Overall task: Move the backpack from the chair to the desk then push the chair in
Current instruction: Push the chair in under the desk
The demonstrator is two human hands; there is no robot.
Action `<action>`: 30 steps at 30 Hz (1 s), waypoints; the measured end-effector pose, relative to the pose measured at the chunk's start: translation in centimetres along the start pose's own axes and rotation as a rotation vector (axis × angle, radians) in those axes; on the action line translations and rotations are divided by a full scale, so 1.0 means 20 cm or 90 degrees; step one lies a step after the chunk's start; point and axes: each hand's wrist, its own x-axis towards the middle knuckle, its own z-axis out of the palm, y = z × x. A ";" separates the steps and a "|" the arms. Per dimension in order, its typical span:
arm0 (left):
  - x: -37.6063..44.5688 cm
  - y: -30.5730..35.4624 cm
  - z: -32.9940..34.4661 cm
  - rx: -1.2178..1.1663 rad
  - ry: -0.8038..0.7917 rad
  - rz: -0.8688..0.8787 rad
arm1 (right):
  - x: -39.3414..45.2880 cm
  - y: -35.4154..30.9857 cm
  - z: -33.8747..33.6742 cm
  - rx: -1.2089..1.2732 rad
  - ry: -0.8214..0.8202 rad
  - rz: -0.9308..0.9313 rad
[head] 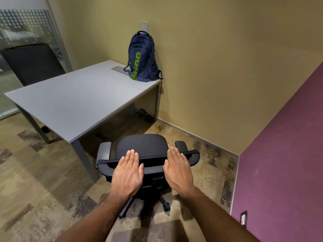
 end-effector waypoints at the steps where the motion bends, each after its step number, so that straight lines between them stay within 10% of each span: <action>1: 0.02 0.00 0.00 0.002 0.001 -0.004 | 0.02 0.00 0.01 0.000 0.006 -0.003; 30: 0.96 -0.08 0.16 0.038 0.032 -0.149 | 1.15 0.18 0.13 0.051 -0.011 -0.128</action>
